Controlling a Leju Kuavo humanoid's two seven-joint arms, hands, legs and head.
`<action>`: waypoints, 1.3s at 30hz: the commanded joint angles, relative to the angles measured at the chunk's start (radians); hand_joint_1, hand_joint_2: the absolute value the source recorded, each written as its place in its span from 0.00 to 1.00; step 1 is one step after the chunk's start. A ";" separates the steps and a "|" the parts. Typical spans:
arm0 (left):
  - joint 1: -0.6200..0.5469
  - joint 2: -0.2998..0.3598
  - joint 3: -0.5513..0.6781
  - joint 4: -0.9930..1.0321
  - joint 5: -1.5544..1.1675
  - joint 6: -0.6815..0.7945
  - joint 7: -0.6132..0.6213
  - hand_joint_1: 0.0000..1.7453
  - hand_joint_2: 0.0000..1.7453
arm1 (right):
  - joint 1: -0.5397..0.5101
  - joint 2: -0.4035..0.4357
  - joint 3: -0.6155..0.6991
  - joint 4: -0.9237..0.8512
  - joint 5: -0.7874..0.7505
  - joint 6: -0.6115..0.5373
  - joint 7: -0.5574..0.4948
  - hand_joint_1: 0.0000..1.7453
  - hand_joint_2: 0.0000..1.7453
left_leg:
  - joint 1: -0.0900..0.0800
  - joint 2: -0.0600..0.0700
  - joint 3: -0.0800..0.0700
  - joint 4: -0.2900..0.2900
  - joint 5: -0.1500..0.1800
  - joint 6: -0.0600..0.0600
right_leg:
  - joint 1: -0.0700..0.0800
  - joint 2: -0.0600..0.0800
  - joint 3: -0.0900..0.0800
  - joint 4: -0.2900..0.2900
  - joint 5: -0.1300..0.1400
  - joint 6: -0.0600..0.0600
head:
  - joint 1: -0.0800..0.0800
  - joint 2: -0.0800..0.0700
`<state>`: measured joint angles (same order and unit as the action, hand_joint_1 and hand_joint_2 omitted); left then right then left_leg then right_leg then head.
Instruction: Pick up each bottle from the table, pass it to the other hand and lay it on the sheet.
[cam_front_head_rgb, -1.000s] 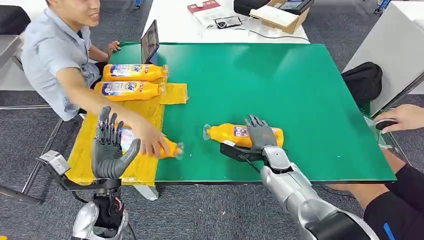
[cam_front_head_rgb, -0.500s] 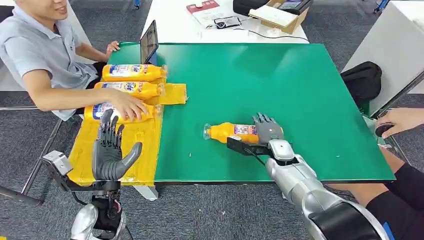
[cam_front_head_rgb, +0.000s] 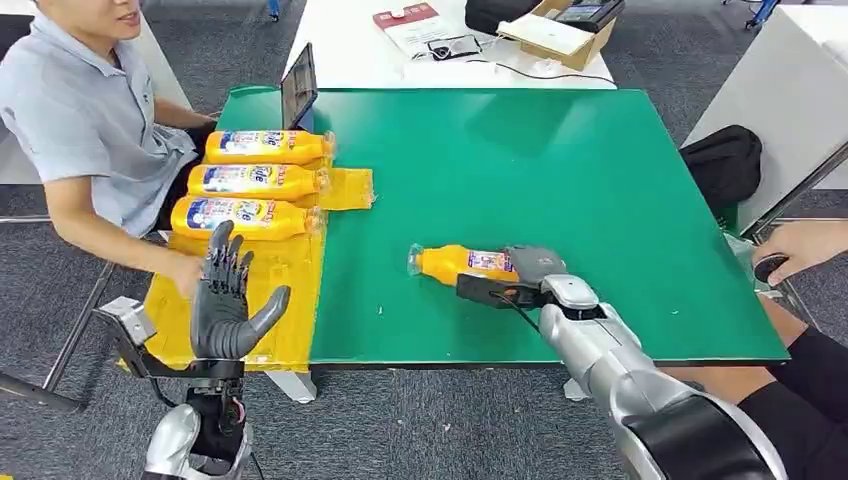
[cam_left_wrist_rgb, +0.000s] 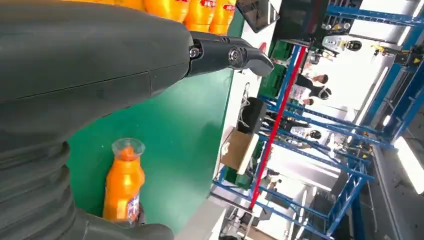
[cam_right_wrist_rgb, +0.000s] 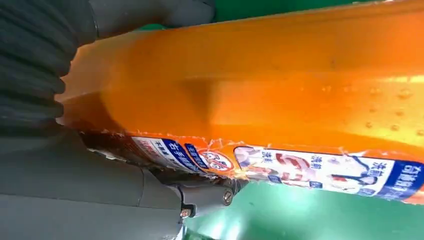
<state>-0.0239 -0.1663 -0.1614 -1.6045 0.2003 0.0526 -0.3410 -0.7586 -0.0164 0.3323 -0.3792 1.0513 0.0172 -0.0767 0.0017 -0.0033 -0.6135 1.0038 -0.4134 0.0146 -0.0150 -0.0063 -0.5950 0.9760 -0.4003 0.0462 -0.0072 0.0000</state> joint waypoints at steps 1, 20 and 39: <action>-0.049 0.031 -0.018 0.099 -0.002 -0.004 0.005 0.00 1.00 | 0.011 -0.002 0.015 0.097 -0.009 0.055 -0.017 1.00 1.00 | 0.001 -0.003 0.004 -0.002 0.000 -0.001 | 0.001 -0.003 0.005 -0.002 -0.001 -0.002 | 0.000 0.000; -0.038 0.014 -0.109 0.250 -0.204 0.116 0.006 0.00 1.00 | 0.301 0.156 -0.122 -0.447 -0.591 -0.101 -0.478 1.00 1.00 | 0.001 0.005 0.006 -0.002 -0.003 -0.003 | 0.002 0.004 0.004 -0.001 -0.001 -0.002 | 0.000 0.000; -0.001 0.040 -0.199 0.181 -0.210 -0.147 -0.058 0.00 1.00 | 0.387 0.161 0.077 -0.525 -0.563 -0.207 -0.534 1.00 1.00 | 0.001 0.005 -0.001 0.000 -0.004 -0.002 | 0.002 0.006 -0.001 0.000 -0.002 -0.003 | 0.000 0.000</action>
<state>0.0010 -0.1484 -0.3250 -1.4271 -0.0118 -0.0797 -0.3907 -0.3704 0.1480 0.2682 -0.9483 0.4075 -0.1896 -0.5985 0.0020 0.0012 -0.6186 1.0034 -0.4158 0.0144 -0.0143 -0.0016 -0.5996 0.9756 -0.4007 0.0457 -0.0072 0.0000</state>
